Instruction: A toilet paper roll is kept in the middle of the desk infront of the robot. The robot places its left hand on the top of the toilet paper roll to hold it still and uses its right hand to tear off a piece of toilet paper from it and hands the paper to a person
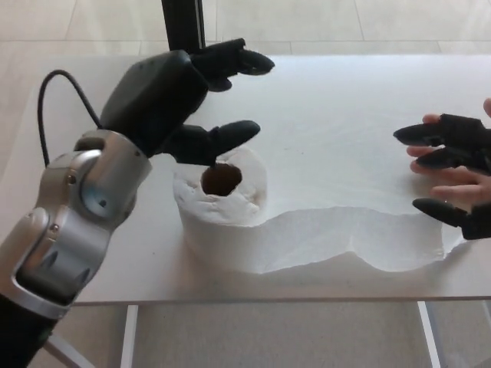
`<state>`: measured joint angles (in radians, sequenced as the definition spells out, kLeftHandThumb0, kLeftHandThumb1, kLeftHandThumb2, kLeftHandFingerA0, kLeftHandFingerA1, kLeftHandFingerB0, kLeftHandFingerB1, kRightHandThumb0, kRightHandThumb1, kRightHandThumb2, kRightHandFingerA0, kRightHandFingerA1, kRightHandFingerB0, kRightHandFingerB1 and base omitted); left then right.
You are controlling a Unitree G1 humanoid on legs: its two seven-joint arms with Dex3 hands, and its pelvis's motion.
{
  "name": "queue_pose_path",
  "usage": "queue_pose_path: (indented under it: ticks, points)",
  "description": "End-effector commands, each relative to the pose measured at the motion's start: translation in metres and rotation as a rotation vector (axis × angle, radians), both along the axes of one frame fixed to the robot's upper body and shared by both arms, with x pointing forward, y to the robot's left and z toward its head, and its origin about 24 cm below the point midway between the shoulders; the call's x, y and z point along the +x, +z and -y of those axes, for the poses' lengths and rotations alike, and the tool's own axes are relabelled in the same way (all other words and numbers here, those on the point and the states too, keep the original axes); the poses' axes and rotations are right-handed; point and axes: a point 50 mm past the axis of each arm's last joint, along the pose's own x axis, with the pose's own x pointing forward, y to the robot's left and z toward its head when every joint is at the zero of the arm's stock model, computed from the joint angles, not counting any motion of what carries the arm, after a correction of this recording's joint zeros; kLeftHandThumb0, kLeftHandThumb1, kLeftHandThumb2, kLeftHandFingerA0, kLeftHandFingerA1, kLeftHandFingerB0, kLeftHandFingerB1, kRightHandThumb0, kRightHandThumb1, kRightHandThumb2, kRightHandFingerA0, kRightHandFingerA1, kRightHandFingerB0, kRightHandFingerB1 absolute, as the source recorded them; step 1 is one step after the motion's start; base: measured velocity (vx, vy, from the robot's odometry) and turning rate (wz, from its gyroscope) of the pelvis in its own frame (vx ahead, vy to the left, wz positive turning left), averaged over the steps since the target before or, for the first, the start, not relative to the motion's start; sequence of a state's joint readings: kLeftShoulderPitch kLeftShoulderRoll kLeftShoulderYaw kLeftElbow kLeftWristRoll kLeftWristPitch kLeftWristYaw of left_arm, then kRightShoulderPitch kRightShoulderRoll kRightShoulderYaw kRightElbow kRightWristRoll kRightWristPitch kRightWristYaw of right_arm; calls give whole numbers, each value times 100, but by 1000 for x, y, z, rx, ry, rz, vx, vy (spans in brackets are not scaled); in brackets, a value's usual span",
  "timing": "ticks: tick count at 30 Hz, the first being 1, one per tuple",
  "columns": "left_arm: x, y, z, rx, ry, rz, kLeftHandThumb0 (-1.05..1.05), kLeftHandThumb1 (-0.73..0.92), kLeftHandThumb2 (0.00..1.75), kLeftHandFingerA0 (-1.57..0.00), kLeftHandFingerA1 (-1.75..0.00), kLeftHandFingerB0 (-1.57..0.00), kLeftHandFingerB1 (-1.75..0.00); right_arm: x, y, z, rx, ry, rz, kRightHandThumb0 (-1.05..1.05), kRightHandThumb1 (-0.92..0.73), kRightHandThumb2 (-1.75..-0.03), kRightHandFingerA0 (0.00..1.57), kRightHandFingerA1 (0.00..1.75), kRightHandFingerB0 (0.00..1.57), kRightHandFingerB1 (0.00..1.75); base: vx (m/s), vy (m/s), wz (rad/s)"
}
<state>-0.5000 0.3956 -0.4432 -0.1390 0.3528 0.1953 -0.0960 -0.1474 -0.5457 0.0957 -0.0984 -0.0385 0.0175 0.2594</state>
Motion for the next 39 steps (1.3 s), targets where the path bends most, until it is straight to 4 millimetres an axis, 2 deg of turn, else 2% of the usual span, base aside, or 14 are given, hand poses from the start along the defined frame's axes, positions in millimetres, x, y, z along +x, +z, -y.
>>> queue_pose_path:
  ticks: [1, 3, 4, 6, 8, 14, 15, 17, 18, 26, 27, 29, 38, 39]
  points:
    - [-8, -43, 0, 590, 39, 175, -56, 74, 61, -42, -58, -40, -44, 5, -2, -12, -209, 0, -7, -50, -61, -59, 43, 59, 52, 41, 0, 0, 0]
    - [-8, -50, 0, 632, 36, 195, -58, 73, 62, -43, -57, -41, -44, 5, -2, -14, -216, -1, -19, -51, -62, -58, 42, 57, 52, 41, 0, 0, 0]
    - [-9, -53, 0, 640, 35, 199, -56, 58, 100, -45, -68, -31, -55, 5, -3, -14, -214, -2, -30, -50, -62, -58, 41, 56, 51, 41, 0, 0, 0]
    - [-10, -60, -1, 647, 34, 187, -57, 72, 63, -43, -60, -41, -45, 4, -5, -16, -223, 9, -31, -50, -62, -58, 41, 56, 52, 41, 0, 0, 0]
    - [-13, -72, -2, 675, 35, 145, -58, 61, 100, -37, -66, -31, -55, 4, -10, -19, -241, 20, -35, -51, -61, -59, 42, 60, 52, 42, 0, 0, 0]
    - [-16, -90, -5, 744, 38, 105, -55, 78, 63, -37, -56, -40, -44, 3, -16, -25, -288, 38, -42, -54, -62, -59, 42, 62, 52, 43, 0, 0, 0]
    - [-16, -92, -6, 748, 38, 105, -55, 61, 102, -36, -64, -34, -57, 3, -17, -26, -295, 44, -37, -54, -62, -59, 41, 64, 52, 44, 0, 0, 0]
    - [-16, -94, -7, 752, 35, 109, -55, 61, 102, -36, -64, -34, -57, 3, -18, -26, -304, 50, -29, -54, -62, -59, 41, 64, 52, 44, 0, 0, 0]
    - [-17, -96, -8, 756, 33, 105, -52, 78, 63, -40, -58, -43, -46, 2, -18, -27, -307, 52, -33, -56, -63, -59, 40, 64, 53, 43, 0, 0, 0]
    - [-19, -107, -18, 741, 63, 85, -49, 82, 63, -39, -58, -43, -45, 1, -20, -32, -397, 78, -42, -61, -65, -60, 41, 59, 53, 40, 0, 0, 0]
    - [-19, -107, -18, 739, 65, 86, -48, 62, 105, -37, -64, -35, -58, 2, -20, -32, -401, 77, -42, -60, -64, -60, 41, 58, 53, 40, 0, 0, 0]
    - [-17, -108, -18, 703, 77, 109, -48, 80, 63, -43, -60, -46, -47, 1, -21, -33, -441, 75, -42, -59, -63, -60, 38, 59, 52, 40, 0, 0, 0]
    - [-13, -107, -10, 596, 96, 114, -48, 83, 64, -41, -58, -42, -46, 4, -36, -34, -798, 5, -137, -57, -44, -78, 26, 58, 17, 42, 0, 0, 0]
    - [-13, -107, -10, 593, 95, 112, -48, 84, 64, -40, -58, -42, -46, 4, -38, -34, -815, -2, -133, -52, -54, -57, 40, 72, 26, 29, 0, 0, 0]
